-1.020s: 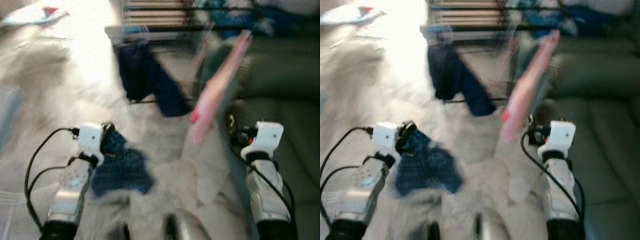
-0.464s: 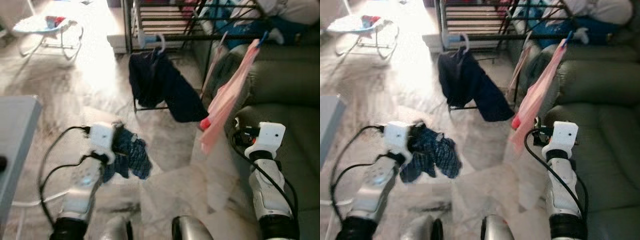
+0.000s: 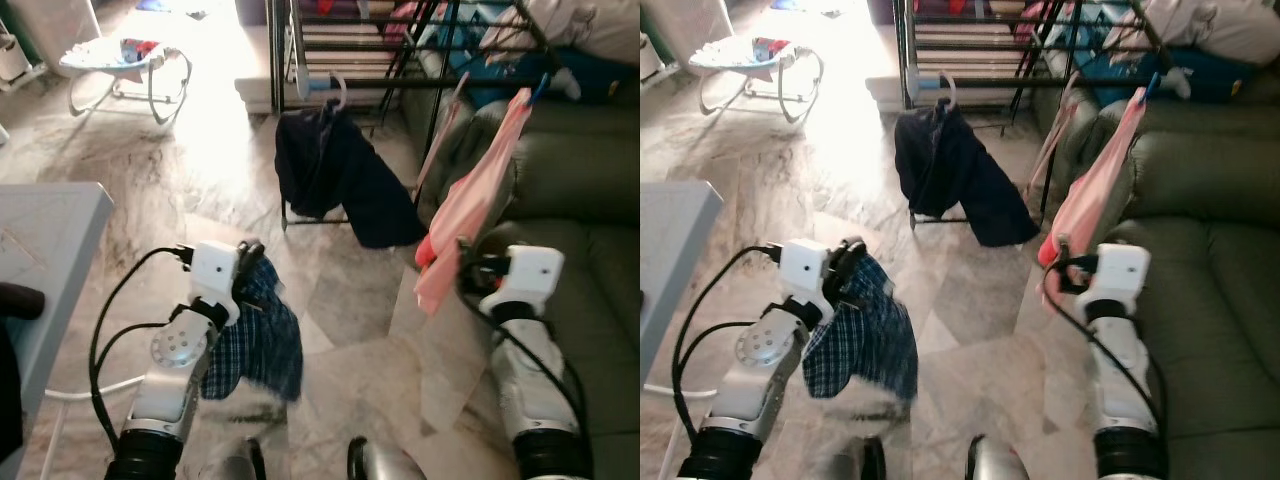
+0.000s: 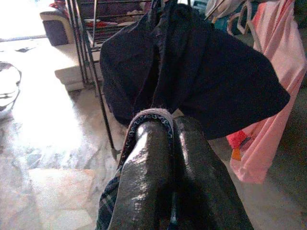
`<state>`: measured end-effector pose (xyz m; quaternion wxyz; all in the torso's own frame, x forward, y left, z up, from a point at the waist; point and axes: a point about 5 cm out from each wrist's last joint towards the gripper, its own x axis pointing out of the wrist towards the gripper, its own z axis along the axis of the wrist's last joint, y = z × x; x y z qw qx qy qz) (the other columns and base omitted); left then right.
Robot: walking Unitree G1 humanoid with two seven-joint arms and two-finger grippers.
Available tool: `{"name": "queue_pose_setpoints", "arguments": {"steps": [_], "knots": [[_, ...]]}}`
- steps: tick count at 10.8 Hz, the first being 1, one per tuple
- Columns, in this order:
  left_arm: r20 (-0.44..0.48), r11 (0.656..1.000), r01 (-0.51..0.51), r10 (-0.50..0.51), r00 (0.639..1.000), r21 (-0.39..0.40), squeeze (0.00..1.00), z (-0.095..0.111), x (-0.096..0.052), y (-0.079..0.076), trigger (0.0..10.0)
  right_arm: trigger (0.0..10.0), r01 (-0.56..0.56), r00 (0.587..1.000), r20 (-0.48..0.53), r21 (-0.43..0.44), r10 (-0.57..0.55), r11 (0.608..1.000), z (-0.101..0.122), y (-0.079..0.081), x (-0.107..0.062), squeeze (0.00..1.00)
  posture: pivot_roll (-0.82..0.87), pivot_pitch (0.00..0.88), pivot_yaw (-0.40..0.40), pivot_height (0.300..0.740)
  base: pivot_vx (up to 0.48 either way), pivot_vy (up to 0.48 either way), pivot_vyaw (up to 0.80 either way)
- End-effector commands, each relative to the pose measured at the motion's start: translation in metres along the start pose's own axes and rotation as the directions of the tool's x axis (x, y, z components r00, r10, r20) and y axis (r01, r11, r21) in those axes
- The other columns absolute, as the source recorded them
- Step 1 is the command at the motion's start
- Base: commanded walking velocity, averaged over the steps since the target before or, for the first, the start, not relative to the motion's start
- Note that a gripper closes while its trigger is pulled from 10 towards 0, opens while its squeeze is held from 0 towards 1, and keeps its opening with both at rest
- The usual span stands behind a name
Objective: Hang hanger
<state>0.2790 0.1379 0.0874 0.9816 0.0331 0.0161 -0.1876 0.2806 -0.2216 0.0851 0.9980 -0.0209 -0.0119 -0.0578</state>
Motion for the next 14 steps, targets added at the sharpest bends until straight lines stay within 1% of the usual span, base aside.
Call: {"name": "queue_pose_setpoints", "arguments": {"steps": [1, 2, 4, 5, 6, 7, 8, 9, 10, 11, 12, 13, 14], "knots": [[0.020, 1.000, 0.024, -0.024, 1.000, 0.004, 0.00, 0.006, 0.003, -0.001, 10.0, 10.0, 0.003, 1.000, 0.022, 0.000, -0.003, 1.000, 0.006, -0.001, 0.003, 0.00, -0.04, 0.073, -0.049, 0.740, 0.386, 0.281, 0.00], [0.026, 1.000, 0.026, -0.026, 0.999, 0.001, 0.00, 0.007, 0.002, -0.001, 10.0, 10.0, 0.002, 1.000, 0.011, -0.045, -0.002, 0.999, 0.005, -0.002, 0.004, 0.00, -0.04, 0.074, -0.048, 0.740, 0.386, 0.281, 0.00], [0.013, 0.999, 0.051, -0.051, 0.999, -0.013, 0.00, 0.002, -0.001, -0.004, 10.0, 10.0, 0.008, 1.000, 0.003, -0.031, -0.008, 0.999, 0.001, -0.005, 0.003, 0.00, -0.03, 0.066, -0.050, 0.740, 0.437, 0.000, 0.00], [0.026, 0.999, 0.051, -0.051, 0.998, 0.010, 0.00, 0.004, 0.002, -0.006, 10.0, 10.0, -0.005, 1.000, -0.001, -0.022, 0.005, 1.000, 0.002, -0.002, 0.005, 0.00, -0.04, 0.059, -0.051, 0.740, 0.480, 0.000, 0.00], [0.026, 0.998, 0.053, -0.054, 0.998, 0.014, 0.00, 0.005, 0.003, -0.007, 10.0, 10.0, 0.008, 1.000, 0.008, -0.030, -0.008, 1.000, 0.003, -0.002, 0.006, 0.00, -0.04, 0.060, -0.050, 0.740, 0.480, 0.000, 0.00], [0.024, 0.998, 0.061, -0.061, 0.998, 0.010, 0.00, 0.004, 0.003, -0.009, 10.0, 10.0, 0.056, 0.998, 0.004, -0.068, -0.056, 0.996, 0.001, -0.006, 0.007, 0.00, -0.04, 0.061, -0.051, 0.740, 0.480, 0.000, 0.00], [0.015, 0.998, 0.064, -0.064, 0.998, 0.002, 0.00, 0.002, 0.002, -0.010, 10.0, 10.0, 0.044, 0.998, -0.036, -0.002, -0.044, 0.999, -0.005, -0.005, 0.006, 0.00, -0.04, 0.063, -0.058, 0.740, 0.480, 0.000, 0.00], [0.010, 0.997, 0.070, -0.070, 0.997, -0.010, 0.00, -0.001, 0.002, -0.015, 10.0, 10.0, 0.029, 0.999, -0.034, -0.019, -0.030, 0.999, -0.007, -0.002, 0.001, 0.00, -0.04, 0.071, -0.081, 0.740, 0.480, 0.000, 0.00], [0.004, 0.997, 0.080, -0.080, 0.997, -0.021, 0.00, -0.004, 0.003, -0.021, 10.0, 10.0, 0.026, 0.998, -0.052, -0.031, -0.028, 0.999, -0.012, 0.000, -0.002, 0.00, -0.03, 0.070, -0.091, 0.740, 0.480, 0.000, 0.00], [-0.008, 0.994, 0.101, -0.101, 0.995, -0.028, 0.00, -0.009, 0.003, -0.027, 10.0, 10.0, -0.033, 0.995, -0.090, -0.007, 0.032, 0.999, -0.020, 0.014, -0.004, 0.00, -0.03, 0.066, -0.095, 0.740, 0.480, 0.000, 0.00], [-0.032, 0.993, 0.111, -0.112, 0.993, -0.037, 0.00, -0.015, 0.001, -0.030, 10.0, 10.0, -0.043, 0.997, -0.070, -0.035, 0.041, 0.998, -0.020, 0.024, -0.004, 0.00, -0.05, 0.062, -0.078, 0.740, 0.480, 0.000, 0.00], [-0.033, 0.992, 0.127, -0.128, 0.991, -0.025, 0.00, -0.015, 0.001, -0.031, 10.0, 10.0, -0.040, 0.998, -0.047, -0.056, 0.037, 0.998, -0.017, 0.027, -0.002, 0.00, -0.05, 0.063, -0.071, 0.740, 0.472, 0.000, 0.00], [-0.021, 0.993, 0.120, -0.120, 0.993, -0.010, 0.00, -0.008, 0.006, -0.027, 10.0, 10.0, -0.031, 0.999, -0.042, -0.001, 0.031, 1.000, -0.015, 0.026, 0.000, 0.00, -0.04, 0.082, -0.062, 0.740, 0.409, 0.247, 0.00]]}}
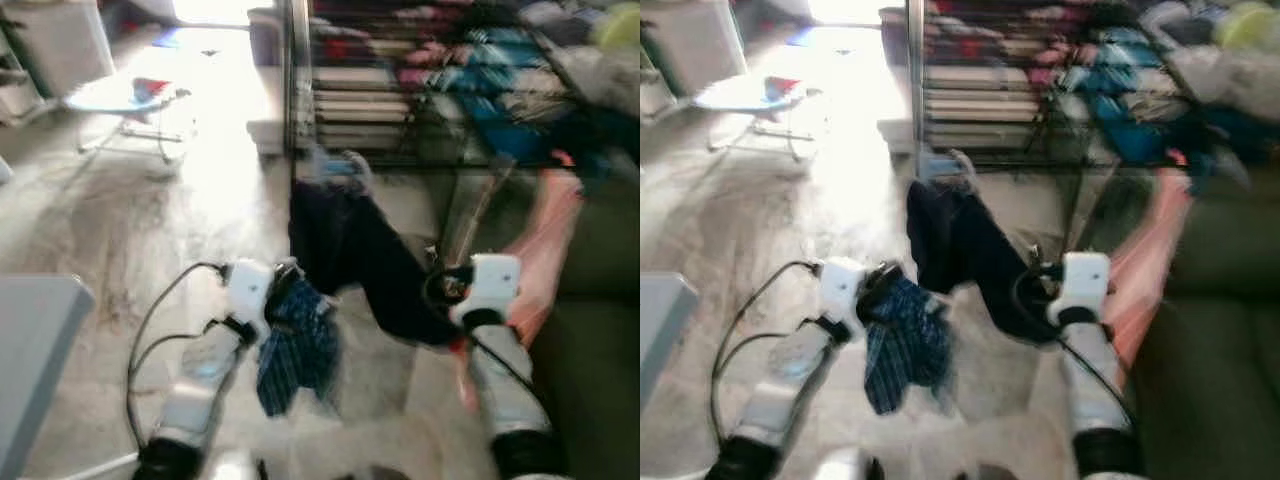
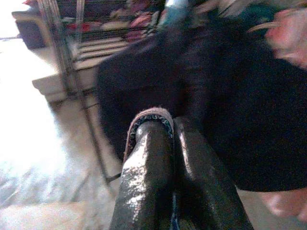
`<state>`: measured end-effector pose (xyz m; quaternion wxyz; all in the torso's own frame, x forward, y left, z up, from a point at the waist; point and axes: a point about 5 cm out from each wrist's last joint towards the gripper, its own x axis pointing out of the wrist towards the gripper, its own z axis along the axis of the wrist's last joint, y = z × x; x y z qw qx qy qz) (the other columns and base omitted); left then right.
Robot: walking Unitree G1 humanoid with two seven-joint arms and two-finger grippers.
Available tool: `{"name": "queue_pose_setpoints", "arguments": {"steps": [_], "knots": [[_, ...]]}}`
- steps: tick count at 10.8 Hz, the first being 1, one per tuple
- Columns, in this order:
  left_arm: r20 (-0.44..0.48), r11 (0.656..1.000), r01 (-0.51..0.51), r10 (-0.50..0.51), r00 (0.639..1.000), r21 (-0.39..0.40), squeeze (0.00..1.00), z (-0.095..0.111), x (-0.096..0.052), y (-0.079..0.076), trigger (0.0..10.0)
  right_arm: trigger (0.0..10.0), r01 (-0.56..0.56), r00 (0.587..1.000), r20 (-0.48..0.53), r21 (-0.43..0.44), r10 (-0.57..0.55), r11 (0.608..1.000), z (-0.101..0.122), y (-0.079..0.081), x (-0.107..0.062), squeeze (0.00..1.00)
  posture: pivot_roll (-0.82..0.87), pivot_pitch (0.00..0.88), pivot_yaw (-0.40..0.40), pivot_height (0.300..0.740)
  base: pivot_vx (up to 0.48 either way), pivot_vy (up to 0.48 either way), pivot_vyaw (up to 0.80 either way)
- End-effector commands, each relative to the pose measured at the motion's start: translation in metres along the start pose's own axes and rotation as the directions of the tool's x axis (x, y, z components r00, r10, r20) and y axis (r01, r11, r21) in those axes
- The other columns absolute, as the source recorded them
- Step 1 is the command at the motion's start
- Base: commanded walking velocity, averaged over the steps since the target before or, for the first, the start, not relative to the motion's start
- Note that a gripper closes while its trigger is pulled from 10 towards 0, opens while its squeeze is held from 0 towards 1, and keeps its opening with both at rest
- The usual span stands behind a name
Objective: Hang hanger
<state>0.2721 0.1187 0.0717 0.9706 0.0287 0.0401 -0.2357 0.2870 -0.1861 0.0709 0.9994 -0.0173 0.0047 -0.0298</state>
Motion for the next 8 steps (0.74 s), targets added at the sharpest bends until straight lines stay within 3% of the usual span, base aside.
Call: {"name": "queue_pose_setpoints", "arguments": {"steps": [1, 4, 5, 8], "knots": [[0.030, 1.000, 0.001, -0.001, 1.000, 0.001, 0.00, 0.010, 0.007, 0.000, 10.0, 10.0, 0.030, 0.999, -0.014, -0.016, -0.030, 0.999, -0.002, -0.012, -0.001, 0.00, -0.04, 0.082, -0.062, 0.740, 0.349, 0.330, 0.00], [0.038, 1.000, -0.008, 0.007, 0.999, 0.014, 0.00, 0.010, 0.003, 0.004, 10.0, 10.0, 0.067, 0.997, -0.035, -0.075, -0.070, 0.995, -0.003, -0.017, 0.008, 0.00, -0.04, 0.093, -0.061, 0.740, 0.367, 0.221, 0.00], [0.050, 1.000, -0.010, 0.010, 0.999, 0.013, 0.00, 0.011, 0.003, 0.003, 10.0, 10.0, 0.075, 0.997, -0.020, -0.082, -0.077, 0.994, -0.001, -0.016, 0.010, 0.00, -0.04, 0.094, -0.062, 0.740, 0.000, 0.000, 0.00], [0.046, 1.000, 0.007, -0.008, 0.999, 0.016, 0.00, 0.010, 0.005, -0.002, 10.0, 10.0, 0.055, 0.989, -0.130, -0.114, -0.070, 0.992, -0.021, -0.013, 0.006, 0.00, -0.05, 0.095, -0.062, 0.740, 0.000, 0.000, 0.00]]}}
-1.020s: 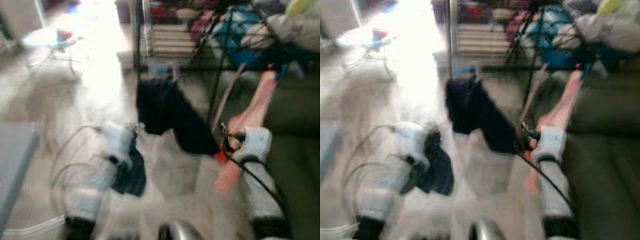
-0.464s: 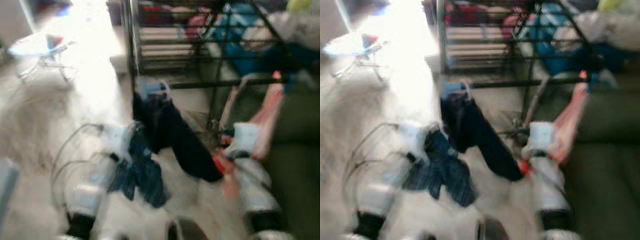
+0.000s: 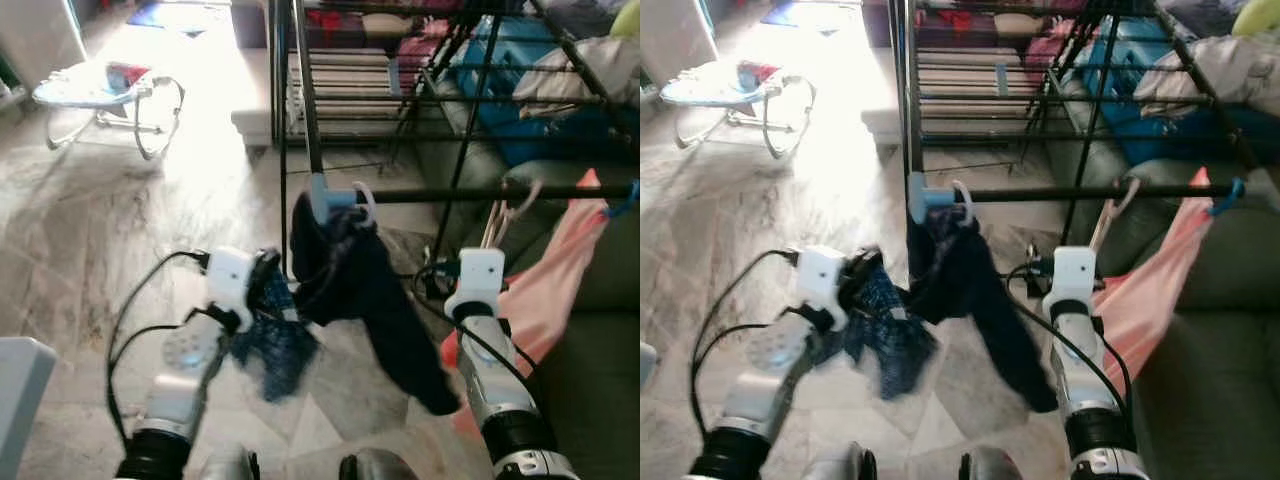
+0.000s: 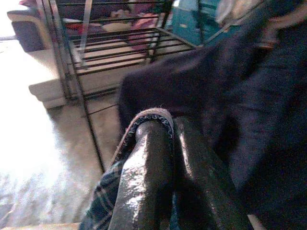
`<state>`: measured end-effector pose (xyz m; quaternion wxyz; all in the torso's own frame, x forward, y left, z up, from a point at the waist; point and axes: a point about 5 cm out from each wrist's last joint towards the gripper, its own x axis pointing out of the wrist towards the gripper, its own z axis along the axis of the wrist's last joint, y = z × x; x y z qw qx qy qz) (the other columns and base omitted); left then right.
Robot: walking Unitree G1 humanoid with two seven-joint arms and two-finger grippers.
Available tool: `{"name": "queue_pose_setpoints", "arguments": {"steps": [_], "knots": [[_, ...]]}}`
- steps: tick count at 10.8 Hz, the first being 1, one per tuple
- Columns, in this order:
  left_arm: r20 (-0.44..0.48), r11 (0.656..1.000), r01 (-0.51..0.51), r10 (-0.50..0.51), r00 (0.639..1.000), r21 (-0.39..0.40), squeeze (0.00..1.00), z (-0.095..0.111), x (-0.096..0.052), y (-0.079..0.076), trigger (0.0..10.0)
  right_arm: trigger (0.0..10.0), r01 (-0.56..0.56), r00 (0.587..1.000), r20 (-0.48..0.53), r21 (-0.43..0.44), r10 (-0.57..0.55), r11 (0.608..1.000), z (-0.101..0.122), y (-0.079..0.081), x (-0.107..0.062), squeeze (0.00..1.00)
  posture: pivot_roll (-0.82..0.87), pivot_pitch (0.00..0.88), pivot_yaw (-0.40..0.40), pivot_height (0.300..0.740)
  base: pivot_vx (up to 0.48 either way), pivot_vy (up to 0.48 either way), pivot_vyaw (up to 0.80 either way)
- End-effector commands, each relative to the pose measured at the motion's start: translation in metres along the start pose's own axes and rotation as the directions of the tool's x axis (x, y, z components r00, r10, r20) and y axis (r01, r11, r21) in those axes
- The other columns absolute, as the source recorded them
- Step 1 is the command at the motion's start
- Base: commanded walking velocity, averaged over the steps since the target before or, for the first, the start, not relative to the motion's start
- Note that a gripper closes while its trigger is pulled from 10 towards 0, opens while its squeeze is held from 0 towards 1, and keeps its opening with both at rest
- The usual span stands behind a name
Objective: Hang hanger
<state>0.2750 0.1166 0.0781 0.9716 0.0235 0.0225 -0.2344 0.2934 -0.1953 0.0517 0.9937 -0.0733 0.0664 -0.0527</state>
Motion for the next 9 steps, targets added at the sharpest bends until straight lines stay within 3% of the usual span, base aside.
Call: {"name": "queue_pose_setpoints", "arguments": {"steps": [1, 4, 6, 9], "knots": [[0.010, 1.000, 0.012, -0.013, 1.000, 0.020, 0.00, 0.003, 0.003, -0.002, 10.0, 10.0, 0.022, 0.999, -0.030, -0.023, -0.023, 0.999, -0.006, -0.004, -0.001, 0.00, -0.05, 0.098, -0.062, 0.740, 0.000, 0.000, 0.00], [0.001, 1.000, 0.013, -0.014, 1.000, 0.023, 0.00, 0.001, 0.001, -0.003, 10.0, 10.0, 0.056, 0.998, 0.044, -0.031, -0.055, 0.998, 0.000, -0.012, -0.006, 0.00, -0.05, 0.106, -0.061, 0.740, 0.000, 0.000, 0.00], [-0.006, 0.999, 0.027, -0.027, 1.000, 0.026, 0.00, 0.000, 0.002, -0.006, 10.0, 10.0, 0.073, 0.981, 0.187, -0.136, -0.047, 0.988, 0.020, -0.016, -0.011, 0.00, -0.06, 0.113, -0.057, 0.740, 0.000, 0.000, 0.00], [-0.016, 0.999, 0.029, -0.029, 0.999, 0.034, 0.00, -0.001, 0.002, -0.005, 10.0, 10.0, 0.131, 0.968, 0.241, -0.225, -0.075, 0.966, 0.023, -0.038, -0.024, 0.00, -0.07, 0.121, -0.055, 0.740, 0.000, 0.000, 0.00]]}}
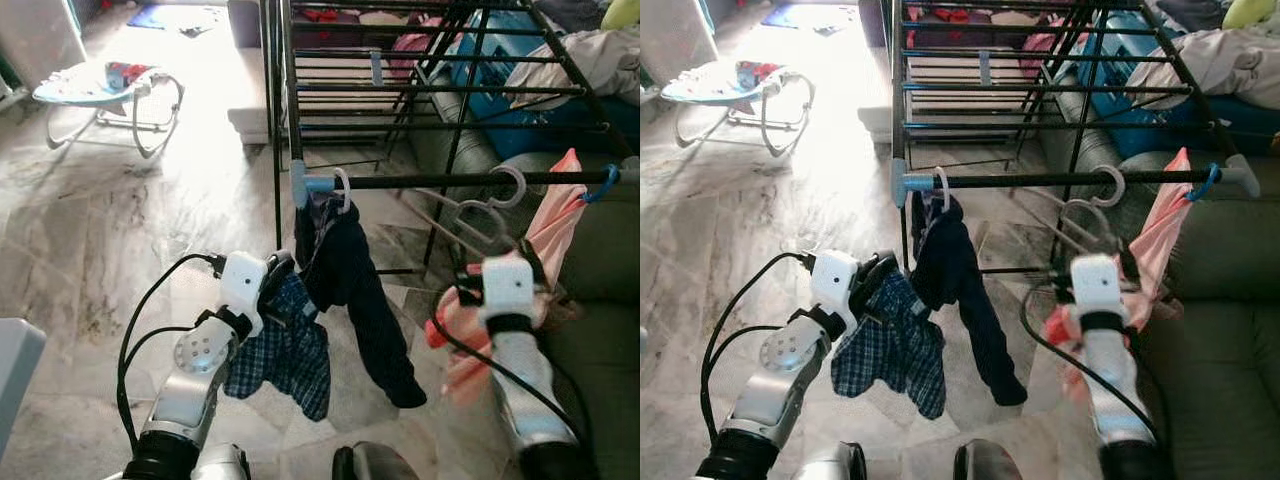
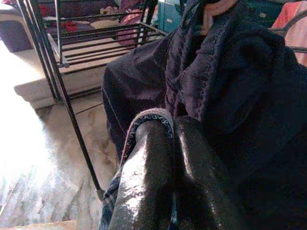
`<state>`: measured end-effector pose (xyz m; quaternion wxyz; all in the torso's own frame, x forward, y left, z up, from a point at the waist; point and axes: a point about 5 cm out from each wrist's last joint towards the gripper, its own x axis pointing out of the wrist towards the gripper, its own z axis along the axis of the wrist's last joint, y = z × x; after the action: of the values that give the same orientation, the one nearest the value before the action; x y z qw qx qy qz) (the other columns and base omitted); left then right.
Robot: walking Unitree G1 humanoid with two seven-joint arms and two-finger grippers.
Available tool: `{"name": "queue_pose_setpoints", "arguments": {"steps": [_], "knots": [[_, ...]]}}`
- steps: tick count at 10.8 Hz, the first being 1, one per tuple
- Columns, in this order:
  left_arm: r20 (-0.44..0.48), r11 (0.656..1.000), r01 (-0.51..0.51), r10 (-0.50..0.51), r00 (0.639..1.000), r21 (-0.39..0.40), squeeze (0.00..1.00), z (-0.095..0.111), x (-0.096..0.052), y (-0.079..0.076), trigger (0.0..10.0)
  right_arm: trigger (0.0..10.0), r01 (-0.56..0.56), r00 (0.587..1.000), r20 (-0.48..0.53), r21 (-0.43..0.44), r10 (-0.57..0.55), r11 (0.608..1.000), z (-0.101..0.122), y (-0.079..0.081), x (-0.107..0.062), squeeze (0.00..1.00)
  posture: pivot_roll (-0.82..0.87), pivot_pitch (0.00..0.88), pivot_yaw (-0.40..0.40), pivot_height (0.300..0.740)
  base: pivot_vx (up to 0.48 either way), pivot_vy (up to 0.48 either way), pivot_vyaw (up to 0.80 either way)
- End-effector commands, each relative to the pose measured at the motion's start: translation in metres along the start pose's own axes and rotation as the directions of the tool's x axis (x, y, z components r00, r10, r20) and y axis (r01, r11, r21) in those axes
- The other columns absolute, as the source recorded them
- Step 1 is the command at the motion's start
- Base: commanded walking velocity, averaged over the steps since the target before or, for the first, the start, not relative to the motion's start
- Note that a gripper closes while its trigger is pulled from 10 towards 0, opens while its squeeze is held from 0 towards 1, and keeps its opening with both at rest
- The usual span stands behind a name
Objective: Hang hanger
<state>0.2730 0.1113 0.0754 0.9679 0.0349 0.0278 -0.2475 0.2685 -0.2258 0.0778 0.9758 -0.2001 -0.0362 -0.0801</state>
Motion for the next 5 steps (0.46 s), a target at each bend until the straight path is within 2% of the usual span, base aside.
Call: {"name": "queue_pose_setpoints", "arguments": {"steps": [1, 3, 5], "knots": [[-0.003, 1.000, 0.006, -0.006, 1.000, 0.016, 0.00, 0.001, 0.002, 0.000, 10.0, 10.0, 0.034, 0.999, -0.002, -0.026, -0.034, 0.999, -0.002, -0.012, 0.002, 0.00, -0.07, 0.122, -0.053, 0.740, 0.000, 0.000, 0.00], [-0.007, 1.000, 0.012, -0.012, 1.000, 0.018, 0.00, 0.000, 0.003, -0.002, 10.0, 10.0, 0.005, 0.999, -0.044, -0.057, -0.008, 0.998, -0.009, -0.024, 0.007, 0.00, -0.07, 0.122, -0.050, 0.740, 0.000, 0.000, 0.00], [-0.013, 1.000, 0.014, -0.014, 1.000, 0.024, 0.00, 0.000, 0.002, -0.003, 10.0, 10.0, -0.061, 0.992, -0.114, -0.133, 0.045, 0.989, -0.019, -0.033, 0.015, 0.00, -0.07, 0.122, -0.050, 0.740, 0.000, 0.000, 0.00]]}}
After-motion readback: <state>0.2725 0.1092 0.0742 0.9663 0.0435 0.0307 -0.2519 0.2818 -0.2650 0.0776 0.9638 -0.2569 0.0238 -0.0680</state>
